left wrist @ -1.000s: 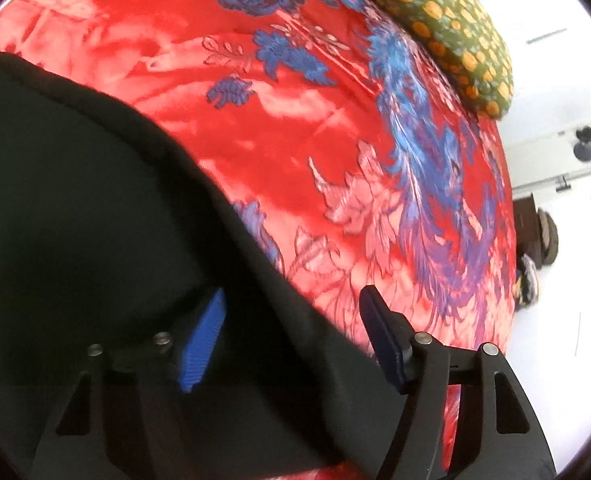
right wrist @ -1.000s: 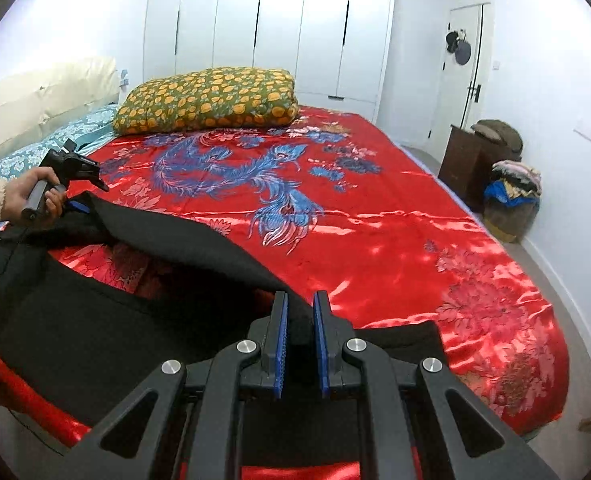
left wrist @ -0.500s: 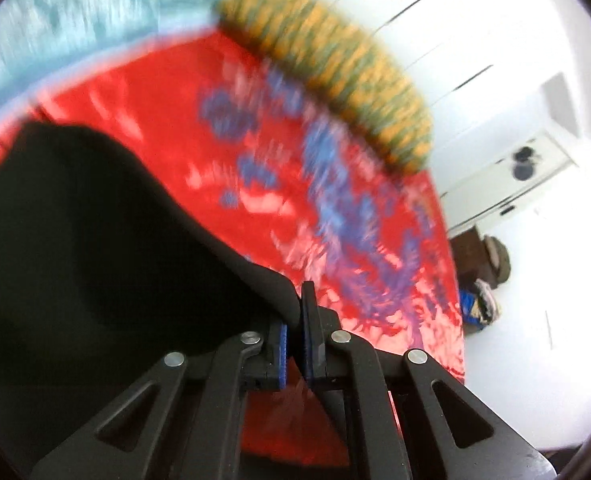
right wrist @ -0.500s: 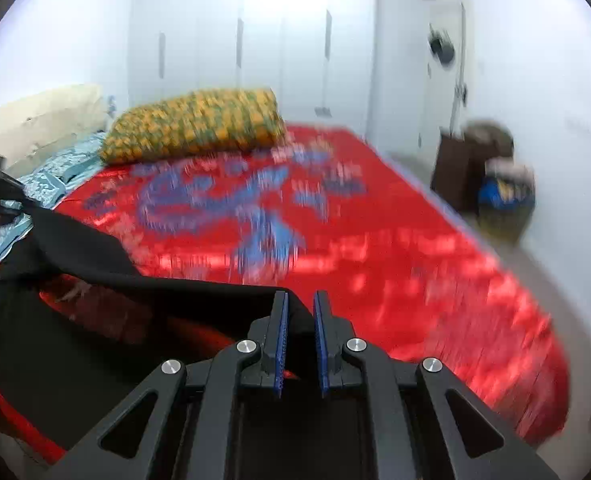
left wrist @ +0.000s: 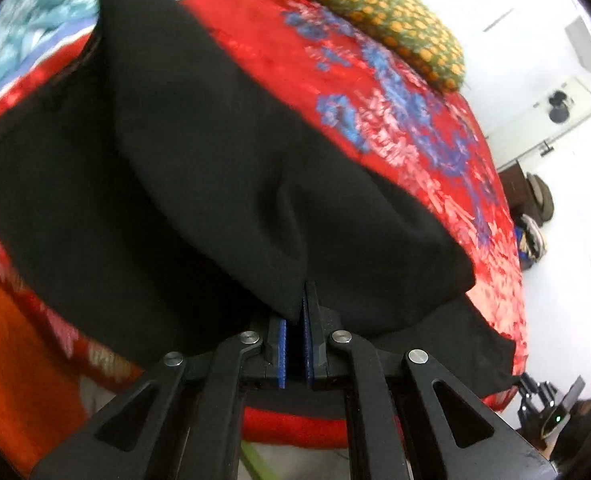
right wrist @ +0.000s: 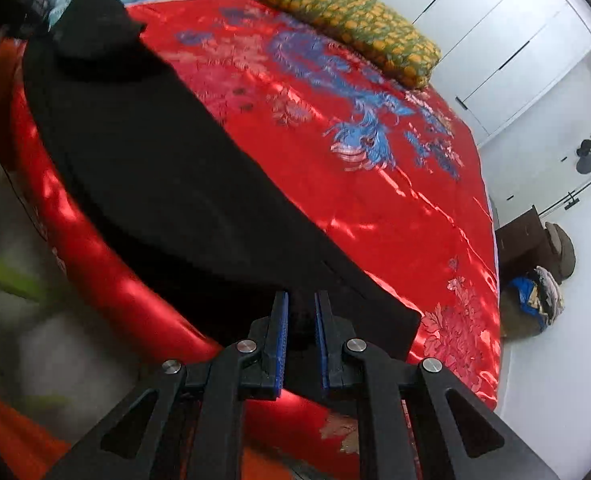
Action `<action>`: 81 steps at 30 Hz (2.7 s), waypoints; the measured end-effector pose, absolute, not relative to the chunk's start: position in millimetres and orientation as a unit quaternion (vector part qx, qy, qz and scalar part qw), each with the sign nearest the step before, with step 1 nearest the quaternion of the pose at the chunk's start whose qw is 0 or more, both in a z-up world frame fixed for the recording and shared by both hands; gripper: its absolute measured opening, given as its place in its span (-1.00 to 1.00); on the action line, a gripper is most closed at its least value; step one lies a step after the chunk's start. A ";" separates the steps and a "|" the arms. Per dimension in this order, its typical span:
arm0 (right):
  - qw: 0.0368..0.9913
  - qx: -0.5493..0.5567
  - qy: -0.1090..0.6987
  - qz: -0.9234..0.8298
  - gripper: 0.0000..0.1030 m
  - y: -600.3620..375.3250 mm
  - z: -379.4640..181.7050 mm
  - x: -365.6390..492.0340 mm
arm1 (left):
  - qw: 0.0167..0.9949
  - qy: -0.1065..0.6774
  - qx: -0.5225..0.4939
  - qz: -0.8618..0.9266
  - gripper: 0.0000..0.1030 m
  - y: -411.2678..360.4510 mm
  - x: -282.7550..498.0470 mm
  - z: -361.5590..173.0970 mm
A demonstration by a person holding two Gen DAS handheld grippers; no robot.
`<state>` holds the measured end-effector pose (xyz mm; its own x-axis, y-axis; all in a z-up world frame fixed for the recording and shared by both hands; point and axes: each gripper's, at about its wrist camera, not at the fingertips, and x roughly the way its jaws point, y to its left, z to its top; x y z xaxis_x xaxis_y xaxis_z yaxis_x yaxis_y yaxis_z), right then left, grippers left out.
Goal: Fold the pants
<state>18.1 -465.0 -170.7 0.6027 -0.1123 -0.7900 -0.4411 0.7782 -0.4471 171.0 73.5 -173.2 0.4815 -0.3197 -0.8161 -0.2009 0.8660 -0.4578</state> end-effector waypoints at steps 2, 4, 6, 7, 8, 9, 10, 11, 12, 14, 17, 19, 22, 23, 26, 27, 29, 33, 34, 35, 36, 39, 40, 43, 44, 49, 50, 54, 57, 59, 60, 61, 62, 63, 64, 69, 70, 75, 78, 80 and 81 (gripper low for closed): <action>0.835 -0.319 0.440 0.086 -0.75 -474.0 -169.4 36.1 | 0.824 0.499 -0.267 -0.044 -0.90 71.1 180.5 -162.3; 0.843 -0.320 0.427 0.062 -0.75 -481.6 -156.7 60.0 | 0.834 0.478 -0.271 -0.053 -0.90 66.4 191.9 -143.9; 0.863 -0.316 0.393 0.039 -0.75 -484.0 -126.4 73.5 | 0.846 0.456 -0.269 -0.066 -0.90 66.1 189.9 -127.2; 0.872 -0.316 0.372 0.031 -0.75 -482.1 -110.1 74.5 | 0.853 0.445 -0.263 -0.073 -0.90 65.6 185.8 -118.6; 0.884 -0.321 0.338 0.023 -0.75 -480.6 -87.3 71.4 | 0.861 0.436 -0.249 -0.077 -0.90 63.3 180.4 -111.6; 0.888 -0.330 0.320 0.022 -0.75 -479.6 -77.4 65.8 | 0.867 0.432 -0.236 -0.079 -0.90 60.9 174.9 -109.3; 0.888 -0.338 0.311 0.025 -0.75 -480.3 -72.2 61.1 | 0.868 0.436 -0.225 -0.080 -0.90 58.9 169.7 -114.3; 0.882 -0.343 0.321 0.035 -0.75 -484.1 -76.5 55.0 | 0.861 0.453 -0.218 -0.079 -0.90 57.3 162.8 -128.9; 0.874 -0.345 0.340 0.041 -0.75 -488.6 -87.1 52.2 | 0.853 0.470 -0.214 -0.076 -0.90 55.2 160.4 -143.4; 0.849 -0.348 0.395 0.055 -0.75 -497.7 -122.4 47.7 | 0.831 0.512 -0.206 -0.067 -0.90 51.9 155.0 -173.8; 0.793 -0.394 0.458 0.074 -0.75 -500.9 -182.8 31.3 | 0.807 0.544 -0.218 -0.068 -0.90 51.3 152.2 -195.1; 0.770 -0.410 0.481 0.079 -0.75 -503.0 -209.1 19.8 | 0.811 0.543 -0.207 -0.072 -0.90 49.1 153.9 -191.1; 0.758 -0.427 0.487 0.072 -0.75 -507.9 -222.8 7.9 | 0.810 0.547 -0.197 -0.080 -0.91 43.4 153.7 -187.2; 0.758 -0.429 0.487 0.067 -0.75 -509.9 -223.7 3.7 | 0.809 0.549 -0.192 -0.081 -0.91 40.6 152.5 -186.5; 0.760 -0.436 0.480 0.042 -0.75 -517.0 -219.0 0.8 | 0.805 0.554 -0.192 -0.088 -0.91 36.9 149.1 -189.8; 0.762 -0.435 0.478 0.036 -0.75 -520.7 -216.8 1.4 | 0.804 0.556 -0.190 -0.091 -0.91 37.0 145.6 -188.9; 0.764 -0.425 0.485 0.025 -0.75 -528.8 -215.6 3.3 | 0.803 0.559 -0.183 -0.096 -0.91 31.8 142.1 -187.8; 0.764 -0.410 0.497 0.016 -0.75 -536.7 -214.4 -0.2 | 0.802 0.562 -0.175 -0.100 -0.92 25.7 139.8 -184.4; 0.767 -0.404 0.498 0.014 -0.75 -537.1 -211.9 -2.2 | 0.801 0.562 -0.178 -0.101 -0.92 26.2 139.4 -184.3; 0.771 -0.397 0.498 0.012 -0.76 -538.2 -209.2 -4.7 | 0.801 0.563 -0.178 -0.102 -0.92 27.1 138.6 -184.1; 0.775 -0.385 0.501 0.013 -0.76 -540.0 -206.4 -6.1 | 0.800 0.564 -0.177 -0.102 -0.91 25.4 140.5 -185.8; 0.806 -0.276 0.524 0.009 -0.75 -562.2 -190.4 -0.4 | 0.796 0.570 -0.177 -0.099 -0.92 25.9 141.7 -192.5; 0.817 -0.229 0.529 0.004 -0.73 -573.2 -183.5 1.9 | 0.795 0.572 -0.178 -0.099 -0.92 25.7 142.1 -194.2; 0.851 -0.022 0.525 0.005 -0.04 -618.5 -156.0 10.5 | 0.793 0.573 -0.180 -0.100 -0.91 26.1 142.1 -195.3; 0.856 0.057 0.514 0.017 0.52 -631.6 -148.8 11.0 | 0.793 0.573 -0.182 -0.100 -0.91 26.7 142.0 -195.6; 0.782 0.402 0.470 0.082 0.57 -663.6 -164.4 14.9 | 0.792 0.572 -0.187 -0.101 -0.91 25.8 144.0 -196.9; 0.753 0.462 0.460 0.091 0.52 -664.5 -175.4 13.0 | 0.793 0.571 -0.187 -0.101 -0.91 26.0 143.7 -196.6; 0.701 0.542 0.457 0.077 0.49 -652.2 -206.2 14.2 | 0.791 0.572 -0.192 -0.102 -0.91 26.5 144.3 -197.7; 0.703 0.536 0.464 0.044 0.45 -646.0 -220.9 20.4 | 0.791 0.572 -0.193 -0.102 -0.91 26.8 144.4 -198.1; 0.700 0.542 0.464 0.024 0.35 -646.9 -231.3 25.3 | 0.790 0.572 -0.194 -0.103 -0.91 28.0 144.3 -198.0; 0.695 0.546 0.468 0.007 0.32 -647.5 -235.8 25.9 | 0.790 0.572 -0.196 -0.103 -0.91 28.7 144.2 -197.8; 0.693 0.551 0.465 0.000 0.30 -648.5 -237.0 26.7 | 0.790 0.571 -0.196 -0.104 -0.91 29.0 144.3 -198.0; 0.696 0.551 0.460 -0.006 0.25 -647.8 -237.0 27.6 | 0.790 0.572 -0.197 -0.104 -0.91 29.0 144.5 -198.6; 0.700 0.548 0.458 -0.014 0.18 -648.0 -236.4 28.8 | 0.789 0.573 -0.198 -0.103 -0.91 28.7 144.7 -199.6; 0.698 0.550 0.457 -0.026 0.16 -646.2 -236.1 27.4 | 0.788 0.574 -0.198 -0.102 -0.91 28.5 145.0 -200.1; 0.699 0.546 0.459 -0.050 0.16 -644.1 -232.7 15.5 | 0.787 0.574 -0.201 -0.104 -0.91 29.2 146.2 -200.6; 0.698 0.549 0.456 -0.051 0.16 -645.0 -234.5 14.1 | 0.787 0.574 -0.202 -0.103 -0.91 29.4 146.7 -201.2; 0.695 0.567 0.440 -0.045 0.16 -648.6 -244.0 16.9 | 0.786 0.576 -0.201 -0.103 -0.91 28.3 148.0 -203.3; 0.719 0.550 0.421 -0.053 0.06 -649.7 -238.6 23.8 | 0.786 0.576 -0.201 -0.103 -0.91 28.2 147.7 -203.2; 0.734 0.527 0.422 -0.070 -0.57 -652.3 -235.7 26.4 | 0.785 0.577 -0.201 -0.104 -0.91 27.4 147.6 -203.7; 0.741 0.514 0.424 -0.080 -0.88 -653.0 -234.6 26.7 | 0.784 0.577 -0.202 -0.105 -0.91 26.9 147.4 -203.9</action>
<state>26.7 -653.0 -234.6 0.6269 0.3174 -0.7115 0.5559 0.4576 0.6939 147.4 26.9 -203.9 0.3114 -0.3971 -0.8633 -0.0693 0.8966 -0.4374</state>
